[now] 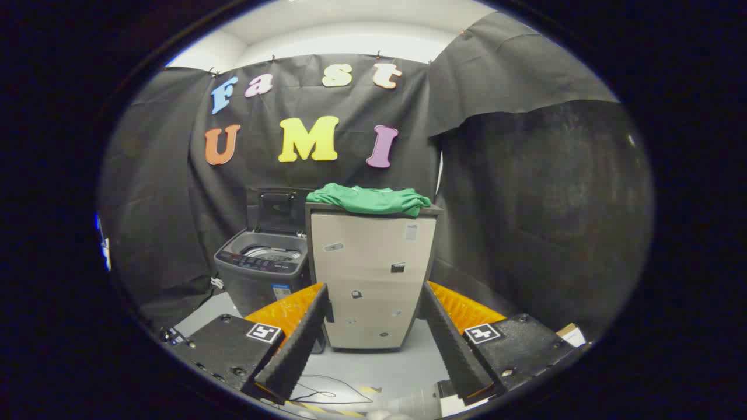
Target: Put the clothes into the washing machine and then close the washing machine lid.
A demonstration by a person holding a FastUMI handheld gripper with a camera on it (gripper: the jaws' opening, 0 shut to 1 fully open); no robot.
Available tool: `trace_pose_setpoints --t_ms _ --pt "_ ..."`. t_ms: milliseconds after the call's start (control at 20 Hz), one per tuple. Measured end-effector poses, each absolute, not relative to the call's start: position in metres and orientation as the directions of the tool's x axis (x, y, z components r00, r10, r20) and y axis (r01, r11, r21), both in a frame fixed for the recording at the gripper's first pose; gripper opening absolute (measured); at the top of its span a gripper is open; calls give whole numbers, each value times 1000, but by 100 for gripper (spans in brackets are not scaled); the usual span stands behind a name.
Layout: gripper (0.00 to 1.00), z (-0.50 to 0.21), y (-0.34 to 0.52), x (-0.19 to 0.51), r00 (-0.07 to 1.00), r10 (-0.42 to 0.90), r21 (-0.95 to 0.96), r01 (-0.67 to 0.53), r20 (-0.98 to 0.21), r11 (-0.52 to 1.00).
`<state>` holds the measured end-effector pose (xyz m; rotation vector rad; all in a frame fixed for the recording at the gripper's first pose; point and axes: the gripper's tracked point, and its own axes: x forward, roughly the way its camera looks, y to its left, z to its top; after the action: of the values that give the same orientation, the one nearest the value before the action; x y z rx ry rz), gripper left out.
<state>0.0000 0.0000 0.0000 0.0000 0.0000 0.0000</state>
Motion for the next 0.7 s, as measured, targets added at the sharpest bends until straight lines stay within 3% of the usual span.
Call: trace_pose_setpoints --t_ms 700 --pt "99 9 7 6 1000 6 7 -6 15 1000"
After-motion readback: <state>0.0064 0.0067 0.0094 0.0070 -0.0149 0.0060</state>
